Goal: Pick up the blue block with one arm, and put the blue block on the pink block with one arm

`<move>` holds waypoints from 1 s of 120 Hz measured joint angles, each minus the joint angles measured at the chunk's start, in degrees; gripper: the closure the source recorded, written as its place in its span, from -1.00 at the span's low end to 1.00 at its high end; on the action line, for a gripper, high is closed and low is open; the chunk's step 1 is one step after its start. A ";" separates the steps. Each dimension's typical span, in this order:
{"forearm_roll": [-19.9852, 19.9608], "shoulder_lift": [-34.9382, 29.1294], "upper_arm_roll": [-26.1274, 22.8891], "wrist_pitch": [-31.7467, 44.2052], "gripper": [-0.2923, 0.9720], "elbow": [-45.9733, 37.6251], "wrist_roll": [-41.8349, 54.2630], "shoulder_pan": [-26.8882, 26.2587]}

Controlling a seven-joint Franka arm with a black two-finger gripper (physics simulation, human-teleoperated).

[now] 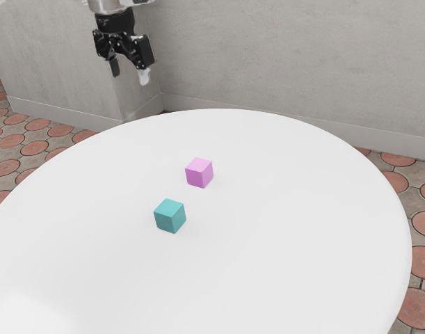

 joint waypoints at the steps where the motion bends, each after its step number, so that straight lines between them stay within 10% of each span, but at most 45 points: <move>1: 0.09 0.03 -0.05 -0.23 -0.53 0.04 0.02 0.08; 27: -0.66 -0.04 -0.52 -3.58 -0.54 0.29 0.35 3.11; 46: -3.15 -13.33 -4.88 -5.17 -0.54 0.83 -0.16 2.28; 65: -1.46 -8.07 -4.81 -8.14 -0.54 -2.15 -0.67 1.79; 90: -6.75 -25.33 -3.28 12.09 -0.54 -50.90 0.03 9.12; 106: -10.51 -28.40 27.71 25.72 -0.54 -62.83 1.19 -17.61; 120: -11.66 -27.40 35.28 34.15 -0.54 -66.77 2.01 -23.50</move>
